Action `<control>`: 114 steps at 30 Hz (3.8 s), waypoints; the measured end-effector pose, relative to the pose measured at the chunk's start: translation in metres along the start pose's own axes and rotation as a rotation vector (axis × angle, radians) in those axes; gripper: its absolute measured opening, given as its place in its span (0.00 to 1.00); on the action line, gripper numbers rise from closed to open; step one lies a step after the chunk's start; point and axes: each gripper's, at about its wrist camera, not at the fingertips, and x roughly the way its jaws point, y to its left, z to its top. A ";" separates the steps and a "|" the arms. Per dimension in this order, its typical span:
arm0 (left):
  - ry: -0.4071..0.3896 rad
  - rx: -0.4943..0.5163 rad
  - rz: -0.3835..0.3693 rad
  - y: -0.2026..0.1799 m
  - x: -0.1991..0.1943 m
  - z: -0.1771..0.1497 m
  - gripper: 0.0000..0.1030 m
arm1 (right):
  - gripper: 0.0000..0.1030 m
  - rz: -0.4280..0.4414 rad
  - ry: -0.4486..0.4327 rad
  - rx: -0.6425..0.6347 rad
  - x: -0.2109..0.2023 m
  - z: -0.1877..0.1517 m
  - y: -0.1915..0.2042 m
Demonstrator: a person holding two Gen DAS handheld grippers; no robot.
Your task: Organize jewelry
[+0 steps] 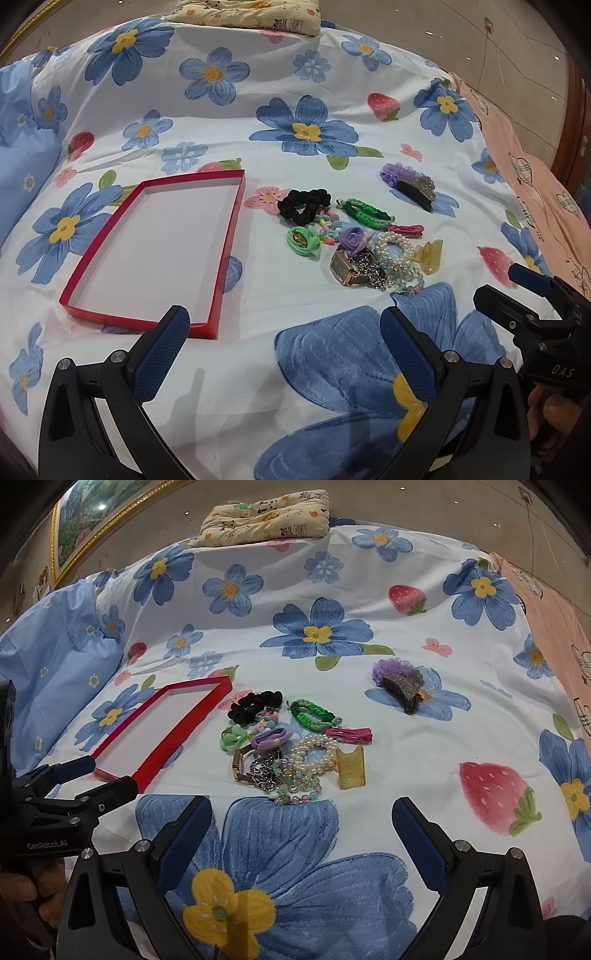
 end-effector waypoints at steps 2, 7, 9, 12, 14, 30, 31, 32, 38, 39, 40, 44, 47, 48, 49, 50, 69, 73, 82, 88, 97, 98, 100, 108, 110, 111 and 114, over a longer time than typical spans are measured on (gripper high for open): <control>-0.001 -0.002 0.000 0.000 0.000 0.000 1.00 | 0.96 0.000 -0.003 0.000 -0.001 0.000 0.000; -0.001 -0.001 -0.001 0.001 0.000 0.000 1.00 | 0.96 0.003 -0.005 0.000 -0.002 0.000 0.001; -0.002 -0.002 0.000 0.001 0.000 0.000 1.00 | 0.96 0.003 -0.004 0.000 -0.002 0.000 0.002; -0.002 -0.002 -0.001 0.001 0.000 0.000 1.00 | 0.96 0.008 -0.006 0.004 -0.003 0.001 0.002; -0.003 -0.001 0.001 0.002 -0.001 0.000 1.00 | 0.96 0.010 -0.007 0.007 -0.004 0.001 0.002; -0.023 0.017 0.013 -0.002 -0.006 0.005 1.00 | 0.96 0.025 -0.015 0.019 -0.006 0.002 0.001; -0.022 0.016 0.013 -0.002 -0.006 0.005 1.00 | 0.96 0.027 -0.016 0.018 -0.007 0.003 0.001; -0.024 0.016 0.015 -0.002 -0.006 0.004 1.00 | 0.96 0.028 -0.015 0.017 -0.007 0.003 0.002; -0.023 0.017 0.013 -0.002 -0.006 0.005 1.00 | 0.96 0.037 -0.020 0.014 -0.008 0.005 0.004; -0.023 0.016 0.014 -0.002 -0.006 0.004 1.00 | 0.96 0.039 -0.020 0.014 -0.008 0.005 0.004; -0.023 0.016 0.014 -0.002 -0.006 0.004 1.00 | 0.96 0.041 -0.021 0.014 -0.008 0.006 0.004; -0.024 0.017 0.014 -0.003 -0.006 0.004 1.00 | 0.96 0.044 -0.021 0.015 -0.008 0.006 0.005; -0.026 0.014 0.012 -0.002 -0.006 0.004 1.00 | 0.96 0.046 -0.020 0.015 -0.008 0.006 0.005; -0.026 0.015 0.012 -0.003 -0.006 0.004 1.00 | 0.96 0.045 -0.021 0.015 -0.008 0.006 0.005; -0.025 0.015 0.012 -0.003 -0.005 0.004 1.00 | 0.96 0.047 -0.021 0.016 -0.008 0.006 0.005; -0.023 0.016 0.011 -0.003 -0.004 0.005 1.00 | 0.96 0.048 -0.020 0.016 -0.007 0.006 0.005; 0.058 -0.028 -0.021 0.024 0.030 0.031 1.00 | 0.96 0.090 0.001 0.041 0.017 0.035 -0.004; 0.077 -0.038 -0.041 0.030 0.040 0.040 1.00 | 0.96 0.111 0.021 0.060 0.029 0.043 -0.010; 0.114 -0.003 -0.058 0.032 0.077 0.080 0.87 | 0.76 0.130 0.081 0.059 0.067 0.075 -0.028; 0.164 0.027 -0.084 0.029 0.116 0.106 0.78 | 0.70 0.122 0.146 0.012 0.107 0.101 -0.039; 0.259 0.080 -0.105 0.023 0.177 0.128 0.65 | 0.49 0.125 0.274 -0.019 0.164 0.109 -0.052; 0.276 0.089 -0.107 0.021 0.185 0.129 0.65 | 0.49 0.125 0.286 -0.031 0.169 0.110 -0.051; 0.295 0.100 -0.113 0.018 0.196 0.130 0.65 | 0.49 0.126 0.309 -0.048 0.180 0.112 -0.050; 0.370 0.132 -0.133 0.010 0.228 0.126 0.46 | 0.27 0.103 0.385 -0.140 0.210 0.106 -0.040; 0.384 0.121 -0.153 0.010 0.232 0.123 0.32 | 0.15 0.089 0.391 -0.156 0.213 0.104 -0.038; 0.381 0.122 -0.158 0.010 0.231 0.122 0.22 | 0.14 0.089 0.389 -0.157 0.213 0.102 -0.038; 0.365 0.096 -0.188 0.014 0.222 0.123 0.12 | 0.09 0.085 0.365 -0.148 0.208 0.103 -0.037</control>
